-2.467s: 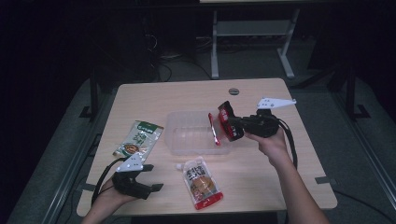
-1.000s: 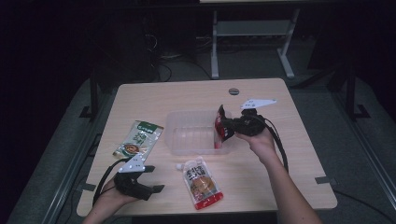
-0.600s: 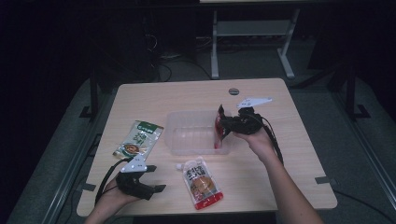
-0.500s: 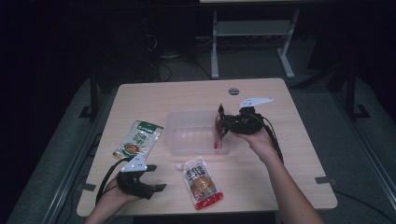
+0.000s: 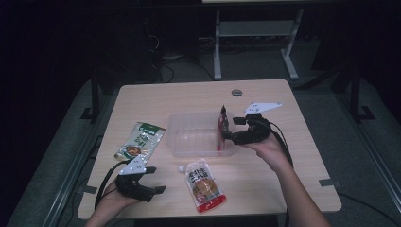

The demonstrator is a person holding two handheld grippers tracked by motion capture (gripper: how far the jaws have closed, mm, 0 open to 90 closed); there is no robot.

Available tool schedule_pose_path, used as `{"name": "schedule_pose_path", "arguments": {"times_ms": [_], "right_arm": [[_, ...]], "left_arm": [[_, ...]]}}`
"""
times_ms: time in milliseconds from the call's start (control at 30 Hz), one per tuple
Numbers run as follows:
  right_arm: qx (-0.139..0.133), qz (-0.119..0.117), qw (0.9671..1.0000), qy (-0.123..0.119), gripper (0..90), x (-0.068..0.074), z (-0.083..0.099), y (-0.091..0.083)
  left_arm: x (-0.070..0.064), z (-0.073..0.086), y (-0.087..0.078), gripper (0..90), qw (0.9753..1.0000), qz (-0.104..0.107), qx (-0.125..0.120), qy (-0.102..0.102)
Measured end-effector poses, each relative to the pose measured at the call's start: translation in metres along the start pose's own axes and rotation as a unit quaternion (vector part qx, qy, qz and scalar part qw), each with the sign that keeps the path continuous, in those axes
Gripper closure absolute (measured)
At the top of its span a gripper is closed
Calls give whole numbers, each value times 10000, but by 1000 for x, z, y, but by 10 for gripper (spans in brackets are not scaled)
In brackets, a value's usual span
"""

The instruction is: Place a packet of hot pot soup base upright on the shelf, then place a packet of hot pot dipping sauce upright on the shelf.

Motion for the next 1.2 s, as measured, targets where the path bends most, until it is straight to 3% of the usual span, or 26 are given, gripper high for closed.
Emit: {"name": "schedule_pose_path", "arguments": {"times_ms": [133, 667, 967, 1100, 1200], "right_arm": [[50, 10, 9998, -166, 173, 8, 4, -7], [201, -34, 9991, -382, 150, 24, 44, -40], [317, 41, 9991, -266, 151, 18, 72, -57], [506, 78, 9985, -202, 151, 15, 91, -61], [593, 59, 9981, -140, 157, 14, 101, -61]], "left_arm": [[-1, 0, -1, 192, 10000, -8, 23, 51], [-7, -1, -1, 191, 9999, 13, 25, 153], [-8, 1, -2, 192, 9999, 24, 43, 125], [-8, 1, -1, 194, 9998, 36, 113, 188], [-9, 1, 0, 203, 9999, 49, 94, 117]]}}
Point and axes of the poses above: each handheld gripper's, and its own axes: y roughly forward along the jaws, z roughly out of its underside, x roughly to its left, the point moved 8 cm from there along y, roughly forward along the jaws, and after that the axes turned 7 degrees about -z, right-handed, at the moved point
